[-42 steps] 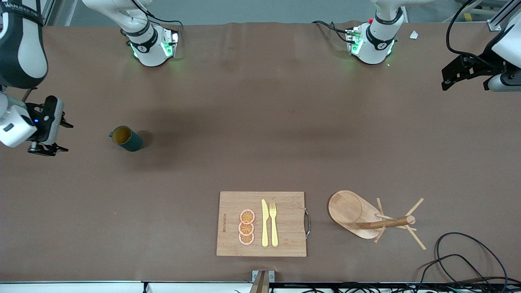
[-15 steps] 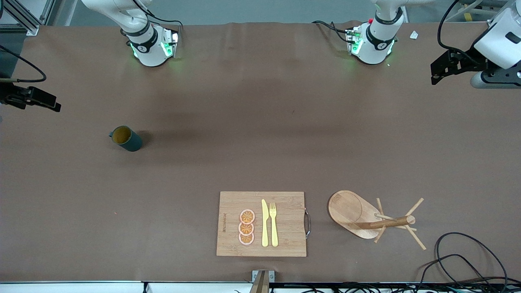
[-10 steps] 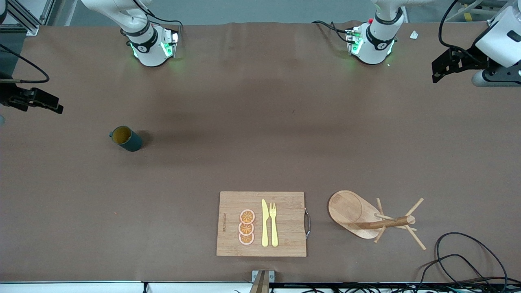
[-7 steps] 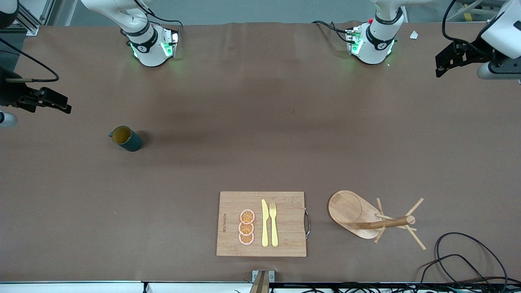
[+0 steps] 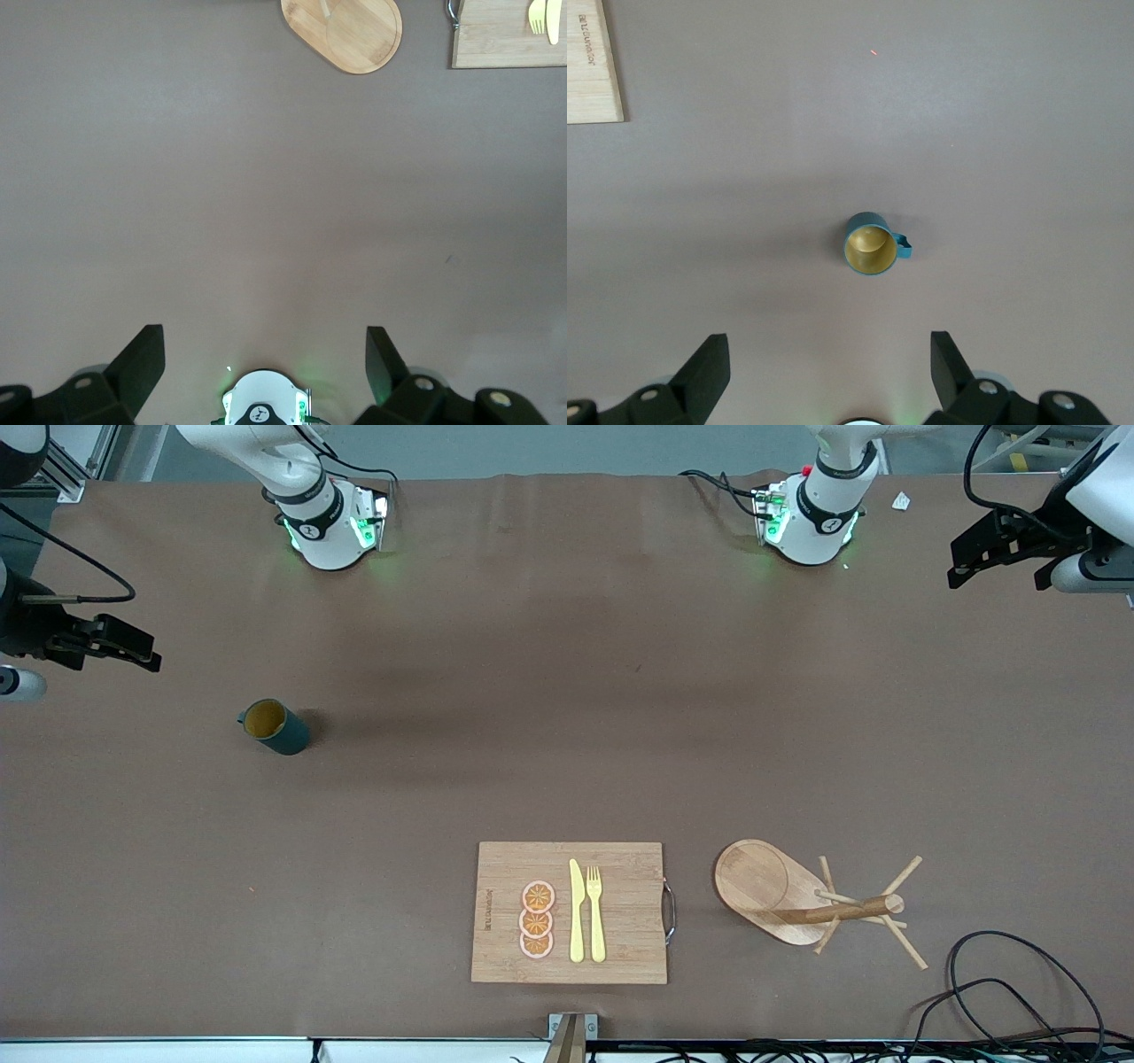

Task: Transfer cup from left to right arm and place

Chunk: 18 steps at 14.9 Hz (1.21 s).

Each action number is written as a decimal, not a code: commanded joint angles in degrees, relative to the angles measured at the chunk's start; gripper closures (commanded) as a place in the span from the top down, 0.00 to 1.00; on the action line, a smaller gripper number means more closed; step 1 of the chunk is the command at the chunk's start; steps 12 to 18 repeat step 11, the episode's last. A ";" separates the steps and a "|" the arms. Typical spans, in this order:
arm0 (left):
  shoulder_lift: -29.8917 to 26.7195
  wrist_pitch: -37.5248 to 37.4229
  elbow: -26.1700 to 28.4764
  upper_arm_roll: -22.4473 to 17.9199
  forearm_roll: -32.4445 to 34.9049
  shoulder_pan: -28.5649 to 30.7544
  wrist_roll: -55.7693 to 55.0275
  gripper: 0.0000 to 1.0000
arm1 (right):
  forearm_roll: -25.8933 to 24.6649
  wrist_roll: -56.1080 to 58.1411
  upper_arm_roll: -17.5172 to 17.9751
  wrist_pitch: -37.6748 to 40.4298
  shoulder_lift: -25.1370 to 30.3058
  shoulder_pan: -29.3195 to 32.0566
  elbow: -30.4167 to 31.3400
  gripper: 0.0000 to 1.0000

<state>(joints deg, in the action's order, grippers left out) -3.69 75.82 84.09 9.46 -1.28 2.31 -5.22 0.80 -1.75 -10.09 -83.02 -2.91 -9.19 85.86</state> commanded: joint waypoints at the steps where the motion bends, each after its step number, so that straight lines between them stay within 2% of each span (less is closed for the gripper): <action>1: -0.27 1.00 0.46 0.38 -0.30 0.50 -0.67 1.00 | -0.72 -0.36 0.68 -0.03 0.28 1.97 0.10 1.00; 2: 0.00 1.00 0.29 0.38 -0.21 0.42 -0.67 1.00 | -0.72 -0.27 2.43 -0.03 0.28 3.55 0.10 1.00; 4: 0.70 1.08 -0.32 0.29 0.14 0.42 -0.67 1.00 | -0.80 -0.09 11.45 -0.03 0.28 11.95 0.10 1.00; 5: 0.79 1.17 -0.42 0.20 0.14 0.42 -0.67 1.00 | -1.07 -0.18 13.06 -0.03 0.28 13.30 0.10 1.00; 18: 0.79 1.79 -0.42 0.20 0.14 0.50 -0.67 1.00 | -1.07 -0.27 12.47 -0.12 0.28 11.92 -0.08 1.00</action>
